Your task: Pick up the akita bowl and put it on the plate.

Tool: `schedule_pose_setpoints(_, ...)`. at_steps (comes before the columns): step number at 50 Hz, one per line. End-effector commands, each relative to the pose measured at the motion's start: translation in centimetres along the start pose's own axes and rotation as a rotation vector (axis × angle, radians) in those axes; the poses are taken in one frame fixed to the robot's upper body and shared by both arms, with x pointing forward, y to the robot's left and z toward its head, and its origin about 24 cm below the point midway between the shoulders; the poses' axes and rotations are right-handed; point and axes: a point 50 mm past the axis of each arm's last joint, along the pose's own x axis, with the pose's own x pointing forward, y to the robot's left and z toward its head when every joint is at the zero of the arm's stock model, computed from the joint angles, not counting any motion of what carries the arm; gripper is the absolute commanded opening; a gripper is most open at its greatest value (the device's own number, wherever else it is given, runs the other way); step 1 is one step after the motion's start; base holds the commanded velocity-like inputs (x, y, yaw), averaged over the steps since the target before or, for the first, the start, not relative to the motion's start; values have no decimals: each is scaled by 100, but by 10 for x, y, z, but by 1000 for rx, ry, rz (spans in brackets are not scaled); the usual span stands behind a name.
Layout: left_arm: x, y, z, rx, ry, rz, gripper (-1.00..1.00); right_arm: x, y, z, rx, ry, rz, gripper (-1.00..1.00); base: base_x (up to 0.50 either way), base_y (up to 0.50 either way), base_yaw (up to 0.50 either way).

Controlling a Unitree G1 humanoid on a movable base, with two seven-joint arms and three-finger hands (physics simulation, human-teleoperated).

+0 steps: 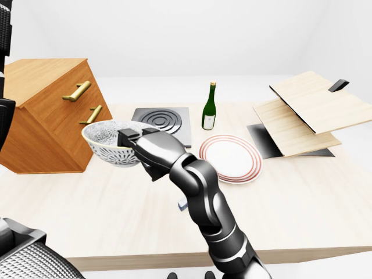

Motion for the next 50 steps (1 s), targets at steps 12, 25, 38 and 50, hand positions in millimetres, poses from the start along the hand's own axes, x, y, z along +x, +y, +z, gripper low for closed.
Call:
schedule_pose_setpoints(12, 0, 1, 1, 1, -5, 4, 98, -11, -24, -27, -11, 70, -84, -100, 0, 0, 0)
schedule_pose_setpoints(25, 0, 0, 3, 1, -7, -3, 99, -51, -25, -95, 11, 262, -118, -100, 0, 0, 0)
schedule_pose_setpoints(38, 0, 1, 3, 3, -8, 4, 99, -72, -44, -145, 6, 393, -170, -100, 0, 0, 0)
schedule_pose_setpoints(50, 0, 1, 2, 6, -5, 3, 98, -83, -48, -171, -28, 494, -193, -100, 0, 0, 0)
